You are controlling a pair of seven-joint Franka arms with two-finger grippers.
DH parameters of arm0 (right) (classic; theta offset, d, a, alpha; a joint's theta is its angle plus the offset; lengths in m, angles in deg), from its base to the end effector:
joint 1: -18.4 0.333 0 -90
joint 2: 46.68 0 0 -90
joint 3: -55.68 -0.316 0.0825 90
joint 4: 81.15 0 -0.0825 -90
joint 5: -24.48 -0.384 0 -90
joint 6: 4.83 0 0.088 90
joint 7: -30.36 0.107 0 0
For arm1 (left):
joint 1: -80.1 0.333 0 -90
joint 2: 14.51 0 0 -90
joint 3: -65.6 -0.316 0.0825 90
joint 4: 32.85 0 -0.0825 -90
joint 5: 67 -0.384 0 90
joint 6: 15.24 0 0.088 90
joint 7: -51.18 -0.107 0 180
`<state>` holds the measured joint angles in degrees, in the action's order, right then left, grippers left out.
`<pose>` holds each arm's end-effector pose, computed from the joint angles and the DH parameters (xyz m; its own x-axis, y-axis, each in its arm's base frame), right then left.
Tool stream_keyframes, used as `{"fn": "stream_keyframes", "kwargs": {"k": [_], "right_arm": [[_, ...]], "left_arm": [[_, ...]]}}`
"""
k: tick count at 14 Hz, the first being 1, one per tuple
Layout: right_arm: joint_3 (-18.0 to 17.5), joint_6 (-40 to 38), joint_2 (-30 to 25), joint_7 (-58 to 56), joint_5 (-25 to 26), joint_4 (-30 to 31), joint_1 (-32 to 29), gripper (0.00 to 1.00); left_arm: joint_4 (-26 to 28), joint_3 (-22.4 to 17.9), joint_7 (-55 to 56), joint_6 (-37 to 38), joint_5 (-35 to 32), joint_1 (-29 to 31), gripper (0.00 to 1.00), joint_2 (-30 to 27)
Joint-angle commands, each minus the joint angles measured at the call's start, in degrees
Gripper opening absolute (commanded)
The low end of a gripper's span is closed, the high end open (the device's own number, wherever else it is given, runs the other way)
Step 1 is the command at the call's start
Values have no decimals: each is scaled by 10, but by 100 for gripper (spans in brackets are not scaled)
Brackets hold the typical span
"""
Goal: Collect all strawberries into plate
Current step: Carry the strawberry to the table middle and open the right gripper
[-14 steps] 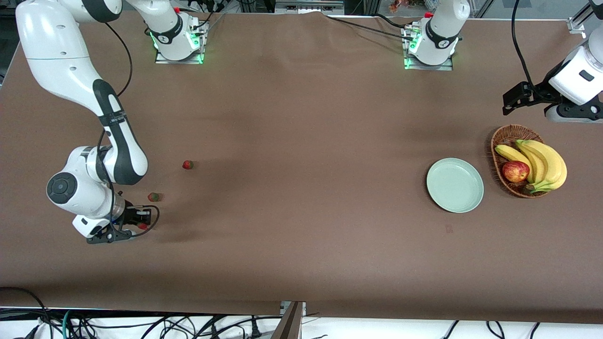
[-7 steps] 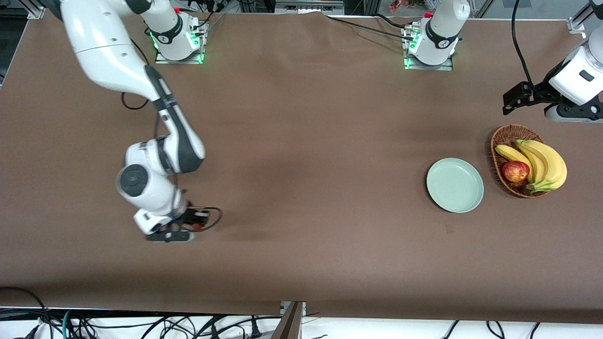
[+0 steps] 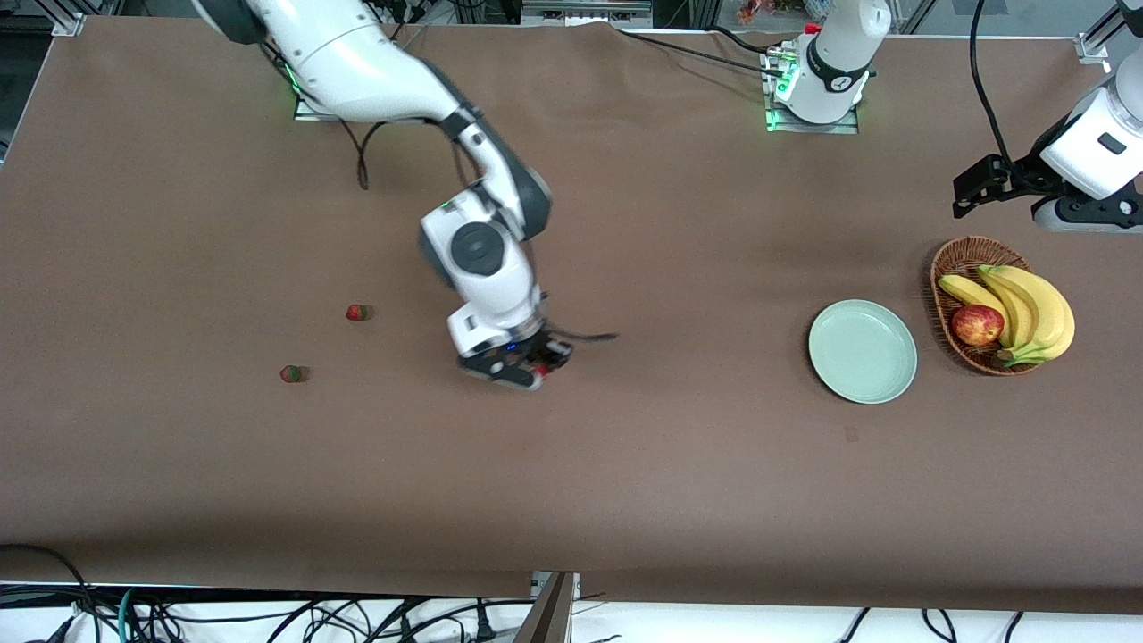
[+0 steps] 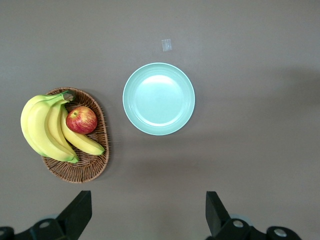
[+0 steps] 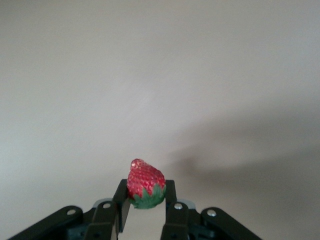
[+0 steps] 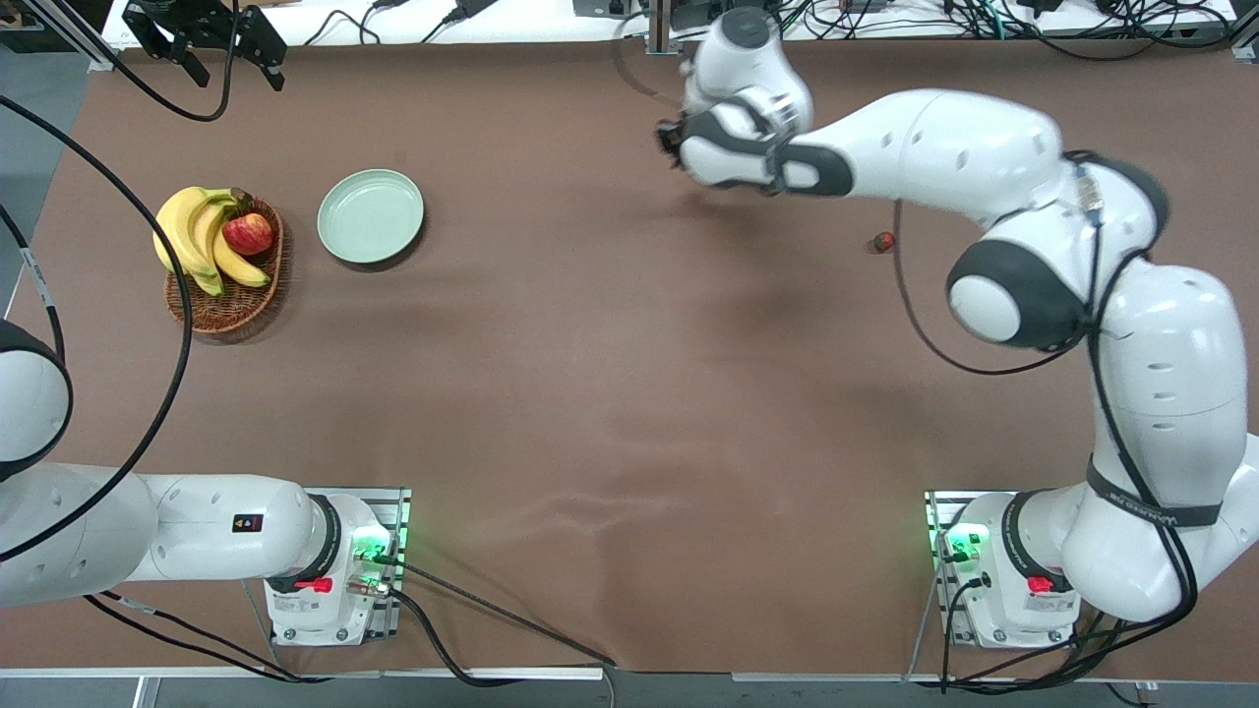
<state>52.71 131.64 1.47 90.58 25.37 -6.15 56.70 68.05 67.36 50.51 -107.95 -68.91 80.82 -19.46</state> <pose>0.5836 0.4982 0.2582 0.9345 -0.3438 0.0926 -0.3186 -0.9235 -0.2134 0.5272 -0.0068 0.5854 0.9979 -0.0311 -0.0570 -0.0332 -0.9988 -0.0351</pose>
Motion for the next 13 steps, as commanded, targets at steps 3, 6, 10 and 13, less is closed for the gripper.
{"fn": "stream_keyframes", "kwargs": {"k": [3,6,10,13], "right_arm": [[9,67,105,101,-4,-116,97,27],[9,105,128,105,-4,-116,123,28],[9,123,138,99,-2,-115,137,100],[16,73,116,88,-3,-119,124,100]], "left_arm": [[-5,1,2,8,2,1,100,-2],[-5,1,2,8,2,1,100,-2],[-5,1,2,8,2,1,100,-2],[-5,1,2,8,2,1,100,-2]]}}
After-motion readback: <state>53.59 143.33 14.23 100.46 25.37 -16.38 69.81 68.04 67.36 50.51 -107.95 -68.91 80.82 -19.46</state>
